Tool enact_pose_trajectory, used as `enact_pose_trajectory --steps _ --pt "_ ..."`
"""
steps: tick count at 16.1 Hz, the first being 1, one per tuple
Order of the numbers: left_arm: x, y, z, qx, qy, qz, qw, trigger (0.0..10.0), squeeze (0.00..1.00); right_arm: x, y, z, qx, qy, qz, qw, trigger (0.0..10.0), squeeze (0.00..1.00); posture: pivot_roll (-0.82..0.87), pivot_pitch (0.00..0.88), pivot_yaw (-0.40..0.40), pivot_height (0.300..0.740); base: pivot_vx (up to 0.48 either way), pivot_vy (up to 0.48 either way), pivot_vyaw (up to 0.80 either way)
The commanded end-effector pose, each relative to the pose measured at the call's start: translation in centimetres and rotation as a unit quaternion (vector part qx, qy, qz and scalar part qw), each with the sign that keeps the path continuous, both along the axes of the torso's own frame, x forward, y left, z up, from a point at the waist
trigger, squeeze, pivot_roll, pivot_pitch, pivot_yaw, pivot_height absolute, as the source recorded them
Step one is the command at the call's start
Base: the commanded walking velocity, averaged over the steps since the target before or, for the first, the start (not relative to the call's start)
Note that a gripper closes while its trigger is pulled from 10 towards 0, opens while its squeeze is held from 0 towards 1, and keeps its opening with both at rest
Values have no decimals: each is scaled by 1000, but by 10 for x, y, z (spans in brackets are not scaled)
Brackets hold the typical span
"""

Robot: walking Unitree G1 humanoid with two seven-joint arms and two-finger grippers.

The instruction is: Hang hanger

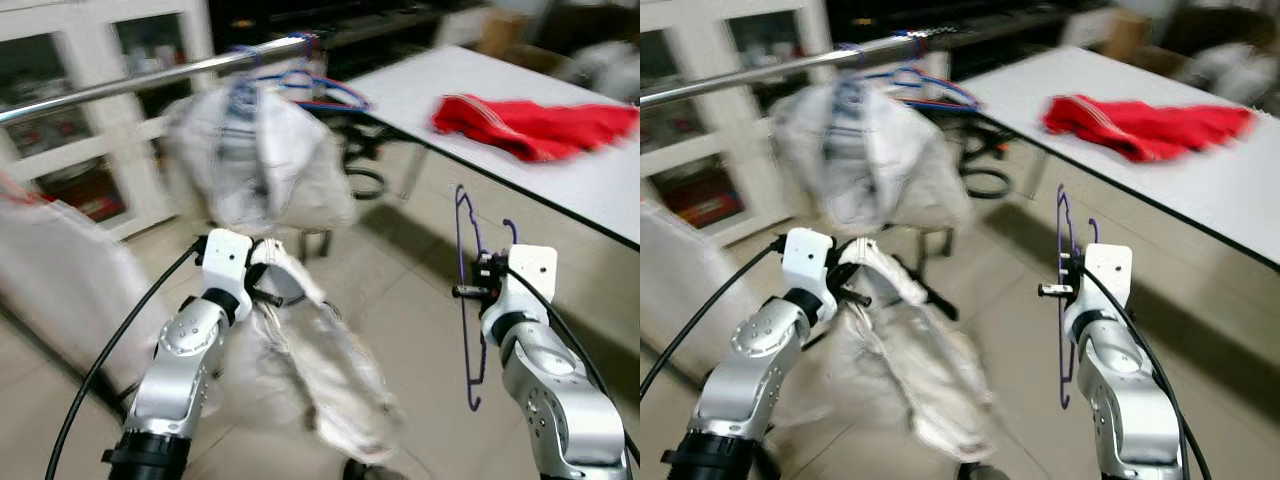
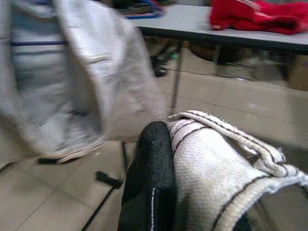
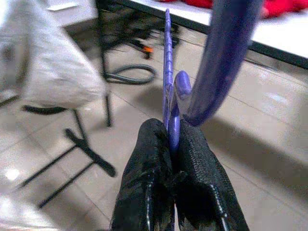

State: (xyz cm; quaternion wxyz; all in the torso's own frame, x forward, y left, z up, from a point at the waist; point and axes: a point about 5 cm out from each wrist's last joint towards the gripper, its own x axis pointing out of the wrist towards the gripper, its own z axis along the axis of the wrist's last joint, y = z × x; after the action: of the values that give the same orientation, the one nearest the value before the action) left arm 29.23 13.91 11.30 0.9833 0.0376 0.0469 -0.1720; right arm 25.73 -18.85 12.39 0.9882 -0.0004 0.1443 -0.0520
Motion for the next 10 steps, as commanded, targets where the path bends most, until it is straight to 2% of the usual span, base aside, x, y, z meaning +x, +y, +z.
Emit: enact_pose_trajectory --steps 1,3,5,10 --pt "3 -8 9 -15 -22 -16 1000 10000 0 -1 -7 2 -6 0 -13 1000 10000 0 19 0 -24 740 0 0 -800" --pt "4 -7 10 -14 -23 -15 1000 10000 0 -1 -7 2 -7 -2 -13 1000 10000 0 19 0 -24 740 0 0 -547" --pt "4 -7 11 -15 -25 -13 999 10000 0 0 -5 5 -8 -9 -2 1000 10000 0 19 0 -24 740 0 0 0" --pt "6 -6 12 -18 -27 -11 999 10000 0 3 -2 7 -18 -18 8 1000 10000 0 19 0 -25 740 251 0 0"
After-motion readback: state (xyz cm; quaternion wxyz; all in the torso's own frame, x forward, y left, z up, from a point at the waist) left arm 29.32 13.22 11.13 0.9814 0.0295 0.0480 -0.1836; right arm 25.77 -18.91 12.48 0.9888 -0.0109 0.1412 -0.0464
